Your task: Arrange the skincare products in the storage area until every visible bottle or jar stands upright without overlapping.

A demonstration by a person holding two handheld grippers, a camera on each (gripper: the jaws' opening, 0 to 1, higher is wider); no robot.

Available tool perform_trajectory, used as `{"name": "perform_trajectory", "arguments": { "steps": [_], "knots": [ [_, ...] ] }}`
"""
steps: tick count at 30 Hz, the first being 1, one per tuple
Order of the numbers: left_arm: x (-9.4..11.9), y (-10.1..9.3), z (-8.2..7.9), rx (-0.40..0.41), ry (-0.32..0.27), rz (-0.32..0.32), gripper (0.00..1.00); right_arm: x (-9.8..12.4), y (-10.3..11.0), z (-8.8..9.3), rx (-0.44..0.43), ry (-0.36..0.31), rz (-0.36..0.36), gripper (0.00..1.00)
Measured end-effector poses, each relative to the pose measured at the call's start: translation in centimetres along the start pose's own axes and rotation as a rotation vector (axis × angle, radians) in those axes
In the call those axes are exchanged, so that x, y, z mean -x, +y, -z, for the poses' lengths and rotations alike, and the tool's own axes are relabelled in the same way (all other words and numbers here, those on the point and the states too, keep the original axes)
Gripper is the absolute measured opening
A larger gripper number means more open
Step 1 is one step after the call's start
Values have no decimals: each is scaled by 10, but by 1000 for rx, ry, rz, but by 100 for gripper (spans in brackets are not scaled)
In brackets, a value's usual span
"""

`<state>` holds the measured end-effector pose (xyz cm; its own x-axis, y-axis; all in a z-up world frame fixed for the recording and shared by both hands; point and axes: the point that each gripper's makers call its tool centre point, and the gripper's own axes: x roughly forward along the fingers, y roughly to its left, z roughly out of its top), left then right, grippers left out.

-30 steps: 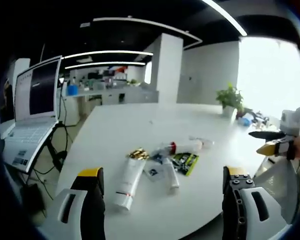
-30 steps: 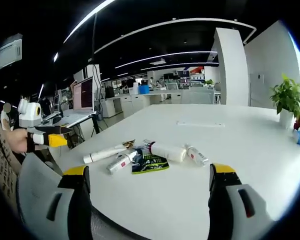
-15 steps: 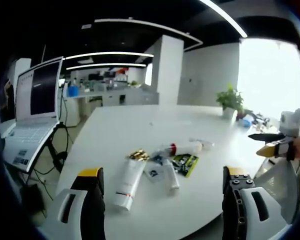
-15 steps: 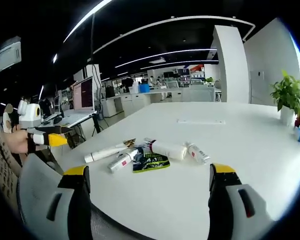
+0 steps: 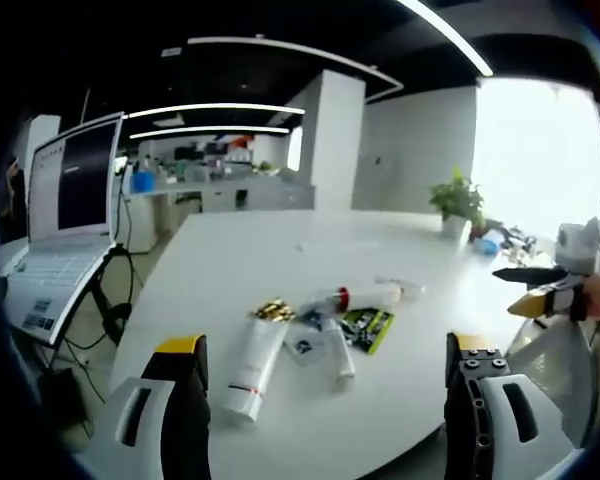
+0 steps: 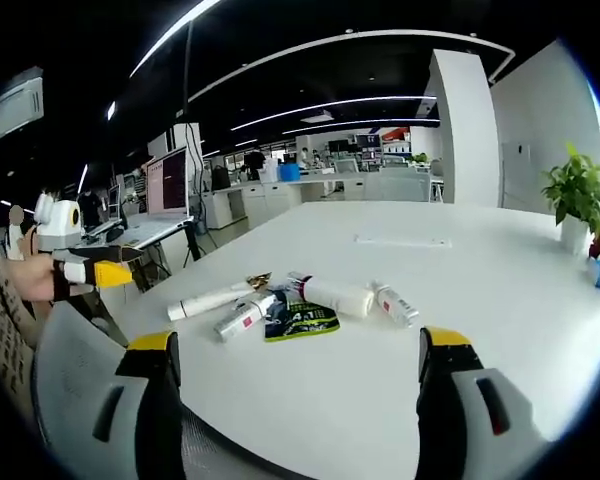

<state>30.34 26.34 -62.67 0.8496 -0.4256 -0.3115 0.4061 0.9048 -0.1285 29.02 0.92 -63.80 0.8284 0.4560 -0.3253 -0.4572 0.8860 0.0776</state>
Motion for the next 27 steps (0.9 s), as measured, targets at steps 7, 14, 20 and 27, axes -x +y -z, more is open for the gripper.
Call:
{"name": "perform_trajectory", "arguments": {
  "steps": [7,14,20,27],
  "knots": [
    [0,0,1,6,3,2,97,0,-1,2,-5,12,4,100],
    [0,0,1,8,2,4,97,-1,1,3,-3,23,-1,100],
    [1,-3,1,5,8,5,97,-1,1,5,-2,32,-3,100],
    [0,-5,2,-3,21,9,97,-2,2,7,-6,45,-8,100]
  ]
}}
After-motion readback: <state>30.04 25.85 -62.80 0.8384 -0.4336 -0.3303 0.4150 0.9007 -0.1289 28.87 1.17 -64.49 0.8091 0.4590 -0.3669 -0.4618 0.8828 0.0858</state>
